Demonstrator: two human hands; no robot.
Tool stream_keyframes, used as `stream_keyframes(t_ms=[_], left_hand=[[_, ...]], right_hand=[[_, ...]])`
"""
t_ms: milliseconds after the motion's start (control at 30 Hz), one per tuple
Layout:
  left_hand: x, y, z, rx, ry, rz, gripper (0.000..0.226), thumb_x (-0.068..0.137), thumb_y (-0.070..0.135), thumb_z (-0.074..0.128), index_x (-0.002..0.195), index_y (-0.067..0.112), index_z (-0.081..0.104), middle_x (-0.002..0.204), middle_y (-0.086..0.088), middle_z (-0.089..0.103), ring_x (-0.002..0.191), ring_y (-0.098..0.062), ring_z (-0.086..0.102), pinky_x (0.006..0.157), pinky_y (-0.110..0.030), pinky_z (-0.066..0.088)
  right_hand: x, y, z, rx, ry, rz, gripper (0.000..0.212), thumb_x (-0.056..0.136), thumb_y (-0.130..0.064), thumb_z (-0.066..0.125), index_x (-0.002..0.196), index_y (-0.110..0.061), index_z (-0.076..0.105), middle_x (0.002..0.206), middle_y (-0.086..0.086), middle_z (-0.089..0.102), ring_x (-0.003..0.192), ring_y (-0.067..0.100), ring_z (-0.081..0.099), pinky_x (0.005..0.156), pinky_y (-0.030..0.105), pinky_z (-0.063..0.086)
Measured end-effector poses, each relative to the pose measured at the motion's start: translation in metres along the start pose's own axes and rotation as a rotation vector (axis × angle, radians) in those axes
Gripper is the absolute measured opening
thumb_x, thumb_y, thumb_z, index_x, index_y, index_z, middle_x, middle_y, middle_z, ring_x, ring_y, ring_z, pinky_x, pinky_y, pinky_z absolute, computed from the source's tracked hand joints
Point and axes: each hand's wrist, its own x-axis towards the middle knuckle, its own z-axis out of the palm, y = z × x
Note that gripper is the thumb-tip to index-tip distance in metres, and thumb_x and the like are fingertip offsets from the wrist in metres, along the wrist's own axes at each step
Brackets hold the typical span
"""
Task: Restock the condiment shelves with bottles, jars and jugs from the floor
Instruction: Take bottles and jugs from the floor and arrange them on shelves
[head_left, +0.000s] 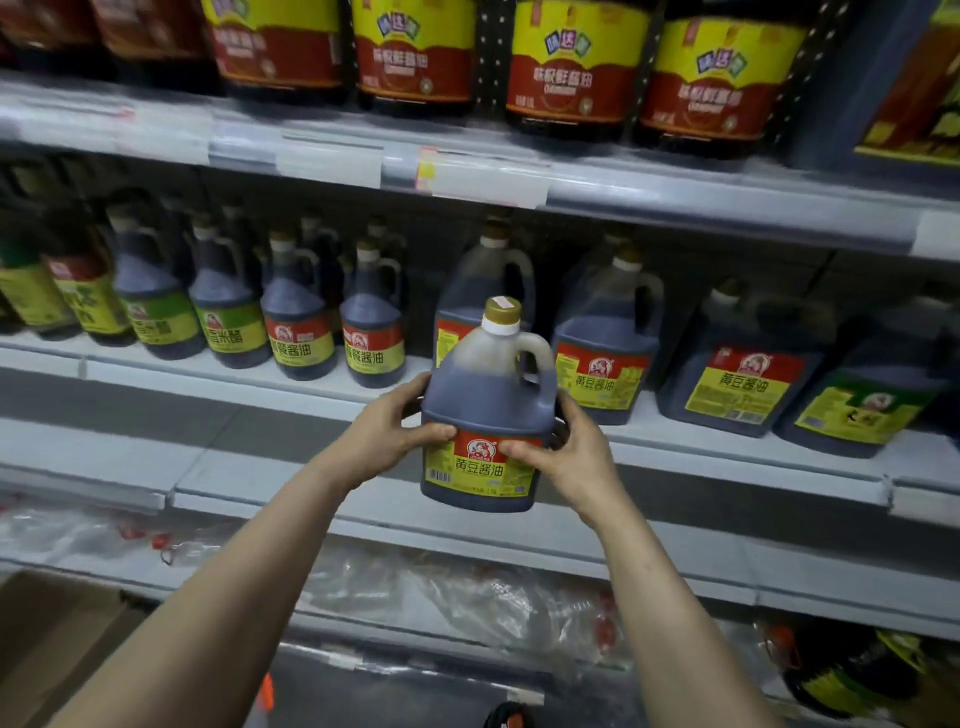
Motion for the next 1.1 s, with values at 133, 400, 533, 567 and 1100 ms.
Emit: stream_keyframes(t_ms=[133, 400, 533, 567, 1100], left_hand=[[0.027, 0.004, -0.014, 0.049, 0.022, 0.019, 0.067, 0.084, 0.015, 0.075, 0.144, 0.019, 0.045, 0.136, 0.009, 0.06, 0.127, -0.004, 0.054, 0.103, -0.031, 0.049], [0.065, 0.001, -0.033, 0.107, 0.034, 0.04, 0.069, 0.084, 0.009, 0.075, 0.145, 0.013, 0.042, 0.137, 0.002, 0.059, 0.127, -0.006, 0.054, 0.105, -0.034, 0.048], [0.076, -0.006, -0.034, 0.108, 0.05, 0.004, 0.076, 0.083, 0.017, 0.075, 0.149, 0.015, 0.038, 0.14, 0.005, 0.055, 0.129, -0.007, 0.052, 0.106, -0.033, 0.048], [0.078, -0.007, -0.036, 0.108, 0.045, -0.007, 0.078, 0.083, 0.018, 0.075, 0.15, 0.015, 0.036, 0.142, 0.003, 0.054, 0.131, -0.01, 0.051, 0.106, -0.035, 0.048], [0.079, -0.027, 0.001, 0.271, 0.216, -0.029, 0.105, 0.066, 0.015, 0.091, 0.149, 0.014, 0.027, 0.133, -0.005, 0.058, 0.118, -0.021, 0.058, 0.098, -0.038, 0.051]], right_hand=[[0.031, -0.007, 0.004, -0.033, 0.012, -0.058, 0.066, 0.067, -0.018, 0.093, 0.114, -0.046, 0.055, 0.118, -0.016, 0.068, 0.11, 0.005, 0.064, 0.095, 0.037, 0.056], [0.069, -0.004, 0.016, -0.056, 0.042, -0.038, 0.074, 0.069, -0.021, 0.092, 0.131, -0.029, 0.053, 0.122, -0.01, 0.067, 0.114, 0.01, 0.064, 0.097, 0.042, 0.056], [0.08, -0.003, 0.016, -0.1, 0.056, -0.035, 0.068, 0.069, -0.026, 0.091, 0.125, -0.036, 0.053, 0.118, -0.017, 0.066, 0.111, 0.006, 0.063, 0.096, 0.042, 0.055], [0.082, -0.004, 0.016, -0.107, 0.056, -0.027, 0.068, 0.069, -0.028, 0.091, 0.124, -0.039, 0.052, 0.117, -0.022, 0.065, 0.11, 0.003, 0.062, 0.096, 0.04, 0.056], [0.067, 0.001, 0.039, -0.421, 0.092, 0.09, 0.105, 0.073, -0.025, 0.089, 0.154, -0.024, 0.022, 0.138, 0.003, 0.058, 0.126, 0.026, 0.056, 0.104, 0.044, 0.048]])
